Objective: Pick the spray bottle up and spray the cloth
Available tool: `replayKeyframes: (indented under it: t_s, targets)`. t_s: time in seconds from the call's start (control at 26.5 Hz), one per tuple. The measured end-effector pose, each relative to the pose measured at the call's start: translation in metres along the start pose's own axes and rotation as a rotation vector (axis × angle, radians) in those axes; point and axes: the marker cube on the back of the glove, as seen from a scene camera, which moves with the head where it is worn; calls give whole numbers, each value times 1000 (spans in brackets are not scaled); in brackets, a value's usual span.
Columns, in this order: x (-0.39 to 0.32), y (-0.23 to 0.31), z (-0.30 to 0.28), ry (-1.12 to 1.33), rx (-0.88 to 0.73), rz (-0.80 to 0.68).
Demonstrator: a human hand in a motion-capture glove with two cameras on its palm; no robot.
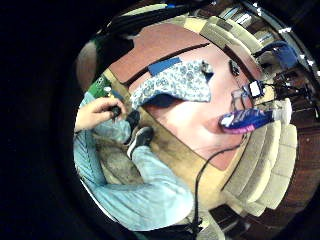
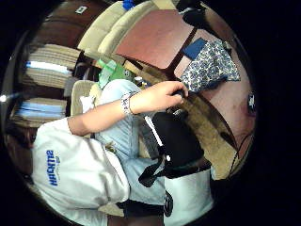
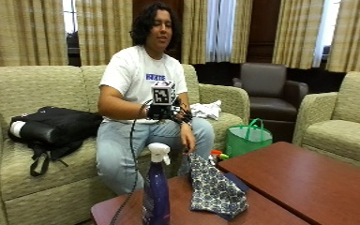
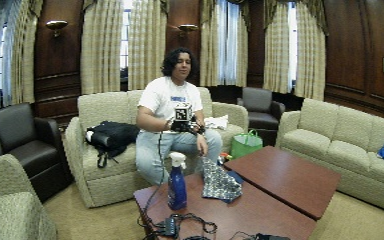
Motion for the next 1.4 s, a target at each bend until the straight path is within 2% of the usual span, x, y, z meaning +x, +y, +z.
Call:
replayKeyframes:
  t_s: [0.11,0.3,0.68,1.02,1.4]
  targets:
    - [-31,18,23,30,-17,-9]
    - [-9,8,9,-15,-36,12]
    - [-7,43,19,99,-18,13]
    - [43,87,20,95,53,228]
    - [132,117,9,-162,171,546]
